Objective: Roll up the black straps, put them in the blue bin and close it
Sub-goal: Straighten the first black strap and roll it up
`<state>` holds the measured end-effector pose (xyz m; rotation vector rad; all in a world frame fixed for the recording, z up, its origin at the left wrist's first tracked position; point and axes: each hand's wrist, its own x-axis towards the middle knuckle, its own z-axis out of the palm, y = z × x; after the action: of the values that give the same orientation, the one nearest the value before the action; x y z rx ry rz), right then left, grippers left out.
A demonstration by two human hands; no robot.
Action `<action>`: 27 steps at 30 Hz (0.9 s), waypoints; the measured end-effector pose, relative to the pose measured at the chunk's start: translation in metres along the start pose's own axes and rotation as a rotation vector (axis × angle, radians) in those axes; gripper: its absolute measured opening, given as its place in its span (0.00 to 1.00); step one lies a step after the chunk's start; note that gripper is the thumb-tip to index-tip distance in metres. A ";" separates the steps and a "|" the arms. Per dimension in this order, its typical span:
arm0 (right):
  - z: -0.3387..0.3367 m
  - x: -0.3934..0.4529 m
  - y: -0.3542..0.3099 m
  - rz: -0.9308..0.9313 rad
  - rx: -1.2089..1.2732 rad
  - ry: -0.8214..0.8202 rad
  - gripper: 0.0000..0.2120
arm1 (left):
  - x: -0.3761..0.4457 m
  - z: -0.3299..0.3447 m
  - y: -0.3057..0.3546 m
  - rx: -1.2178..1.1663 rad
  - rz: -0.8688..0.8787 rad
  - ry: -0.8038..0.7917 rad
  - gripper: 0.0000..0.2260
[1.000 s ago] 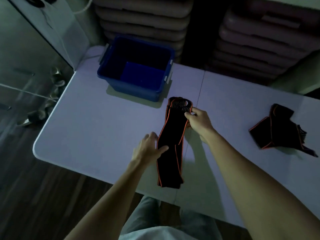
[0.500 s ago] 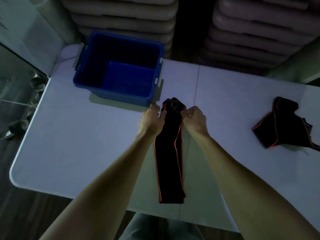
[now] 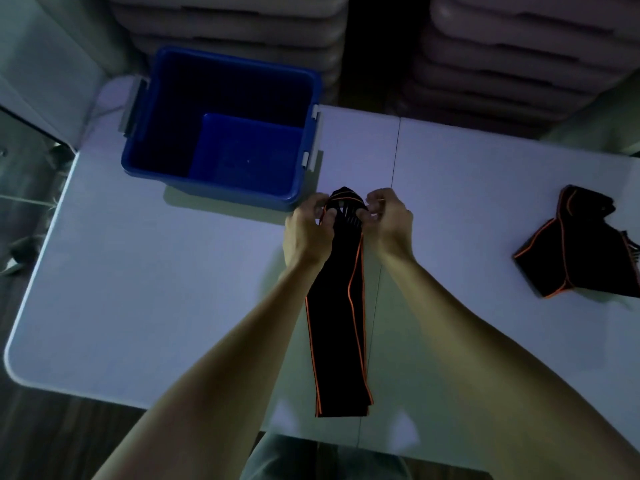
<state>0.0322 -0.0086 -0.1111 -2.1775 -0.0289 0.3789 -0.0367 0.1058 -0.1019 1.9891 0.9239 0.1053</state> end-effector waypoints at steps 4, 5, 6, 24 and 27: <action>0.001 0.009 -0.003 0.045 -0.008 -0.018 0.03 | 0.002 0.003 0.000 -0.010 -0.014 0.014 0.07; 0.001 0.010 -0.004 0.052 0.000 -0.011 0.04 | 0.002 0.003 0.000 -0.014 -0.017 0.012 0.07; 0.000 0.010 -0.005 0.047 0.006 -0.008 0.05 | 0.002 0.002 0.000 -0.014 -0.019 0.003 0.08; -0.022 -0.119 0.041 0.066 -0.104 -0.207 0.09 | -0.078 -0.017 -0.033 0.120 -0.068 -0.096 0.12; -0.025 -0.121 0.040 0.079 -0.086 -0.174 0.12 | -0.084 -0.018 -0.033 0.106 -0.045 -0.087 0.15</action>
<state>-0.0814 -0.0714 -0.0982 -2.2290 -0.0575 0.6218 -0.1221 0.0744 -0.0938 2.0522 0.9341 -0.0564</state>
